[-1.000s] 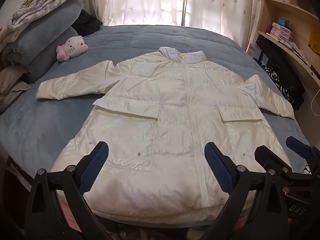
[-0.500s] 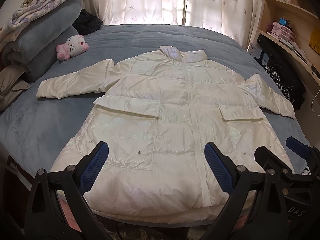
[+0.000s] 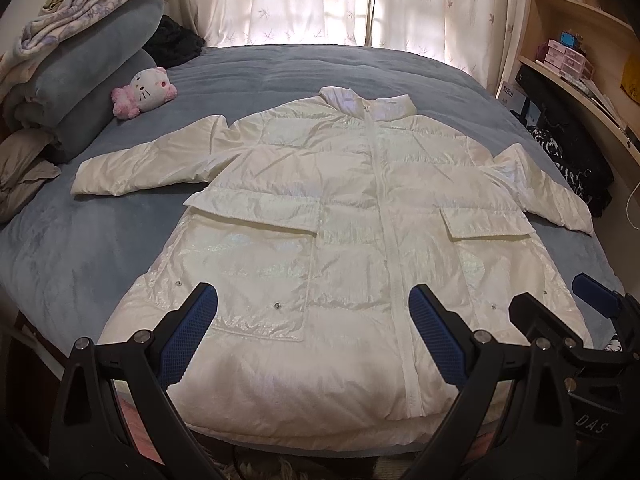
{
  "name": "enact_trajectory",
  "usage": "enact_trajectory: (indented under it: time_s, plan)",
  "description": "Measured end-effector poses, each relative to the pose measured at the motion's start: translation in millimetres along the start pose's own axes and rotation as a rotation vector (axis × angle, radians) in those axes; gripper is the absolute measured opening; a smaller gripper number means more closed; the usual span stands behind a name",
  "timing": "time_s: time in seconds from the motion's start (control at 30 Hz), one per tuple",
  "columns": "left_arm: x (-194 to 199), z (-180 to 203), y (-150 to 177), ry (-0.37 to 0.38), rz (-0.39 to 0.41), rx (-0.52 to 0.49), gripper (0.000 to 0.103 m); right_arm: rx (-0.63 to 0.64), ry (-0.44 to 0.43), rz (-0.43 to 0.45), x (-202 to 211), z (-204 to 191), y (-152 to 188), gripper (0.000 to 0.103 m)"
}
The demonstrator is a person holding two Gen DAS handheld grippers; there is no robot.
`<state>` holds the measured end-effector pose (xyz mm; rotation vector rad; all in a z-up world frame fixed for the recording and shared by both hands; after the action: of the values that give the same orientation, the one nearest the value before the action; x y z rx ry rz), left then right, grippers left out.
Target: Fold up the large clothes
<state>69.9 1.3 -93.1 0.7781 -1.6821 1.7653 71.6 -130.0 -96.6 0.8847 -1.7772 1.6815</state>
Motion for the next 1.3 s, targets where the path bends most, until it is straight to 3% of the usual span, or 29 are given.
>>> enact_trajectory:
  time_s: [1.3]
  plan:
    - [-19,12,-1,-0.005,-0.034,-0.023,0.096,-0.012,-0.012,-0.024,-15,12,-2,0.103]
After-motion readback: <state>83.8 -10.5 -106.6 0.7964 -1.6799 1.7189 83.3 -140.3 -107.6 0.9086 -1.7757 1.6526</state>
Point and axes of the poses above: each gripper's, at about its wrist camera, not at the fingertips, and x roughly against the way its jaws point, z to its right, y to its underside, the point moved 10 cm from there along -x, roughly the way its jaws point, and after that the axes turned 1 degree about -x, right-handed, at the moved point
